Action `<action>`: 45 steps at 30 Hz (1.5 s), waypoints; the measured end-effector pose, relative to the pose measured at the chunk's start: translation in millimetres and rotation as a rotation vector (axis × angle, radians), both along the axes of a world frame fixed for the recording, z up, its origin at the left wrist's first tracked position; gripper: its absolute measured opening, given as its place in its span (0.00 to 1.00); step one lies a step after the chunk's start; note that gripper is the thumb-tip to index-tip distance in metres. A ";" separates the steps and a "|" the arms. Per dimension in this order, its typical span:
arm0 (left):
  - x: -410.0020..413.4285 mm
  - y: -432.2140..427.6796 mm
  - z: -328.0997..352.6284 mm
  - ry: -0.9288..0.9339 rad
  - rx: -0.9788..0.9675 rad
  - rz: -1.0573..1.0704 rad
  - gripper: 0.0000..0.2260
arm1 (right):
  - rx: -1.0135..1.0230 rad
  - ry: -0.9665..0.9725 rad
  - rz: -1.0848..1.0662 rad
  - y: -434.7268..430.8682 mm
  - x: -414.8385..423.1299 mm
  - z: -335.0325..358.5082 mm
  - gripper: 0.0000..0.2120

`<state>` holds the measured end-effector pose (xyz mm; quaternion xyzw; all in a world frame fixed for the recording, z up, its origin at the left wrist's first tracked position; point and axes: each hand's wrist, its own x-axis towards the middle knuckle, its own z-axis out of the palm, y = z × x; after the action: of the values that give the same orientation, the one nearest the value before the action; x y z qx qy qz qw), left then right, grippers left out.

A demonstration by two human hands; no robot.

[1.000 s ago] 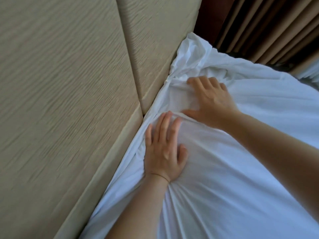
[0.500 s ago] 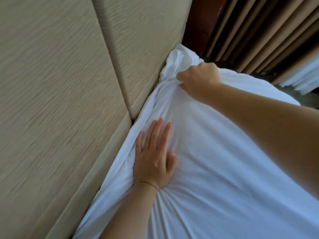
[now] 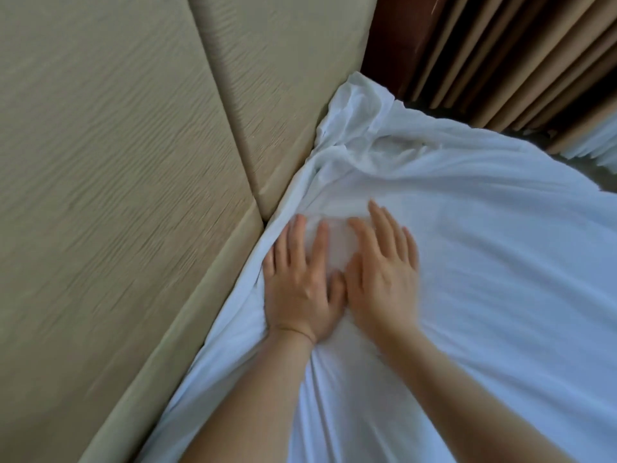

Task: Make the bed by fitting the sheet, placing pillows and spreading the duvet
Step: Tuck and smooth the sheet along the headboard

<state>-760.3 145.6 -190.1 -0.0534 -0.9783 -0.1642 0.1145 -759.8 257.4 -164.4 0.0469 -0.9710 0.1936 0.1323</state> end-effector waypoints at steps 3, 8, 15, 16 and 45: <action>0.0 -0.3 7.8 -0.041 0.036 0.026 0.25 | 0.007 -0.016 0.038 2.6 17.7 -4.9 0.20; -3.5 -3.6 25.2 -0.061 0.221 0.020 0.22 | 0.008 0.010 0.021 0.0 21.4 -2.7 0.23; 85.5 -42.2 42.0 -0.079 0.289 0.128 0.22 | -0.006 0.036 -0.041 -1.8 33.5 -0.4 0.25; 94.9 -47.3 47.9 -0.134 0.266 0.167 0.23 | -0.007 0.041 -0.052 -2.0 36.0 -0.8 0.25; 69.6 -23.6 32.9 -0.119 0.130 0.170 0.24 | -0.004 0.018 -0.080 -6.3 31.4 5.0 0.23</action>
<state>-690.7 122.0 -157.2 0.0470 -0.9717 -0.2197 0.0728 -728.4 251.2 -159.4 0.0095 -0.9705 0.1896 0.1489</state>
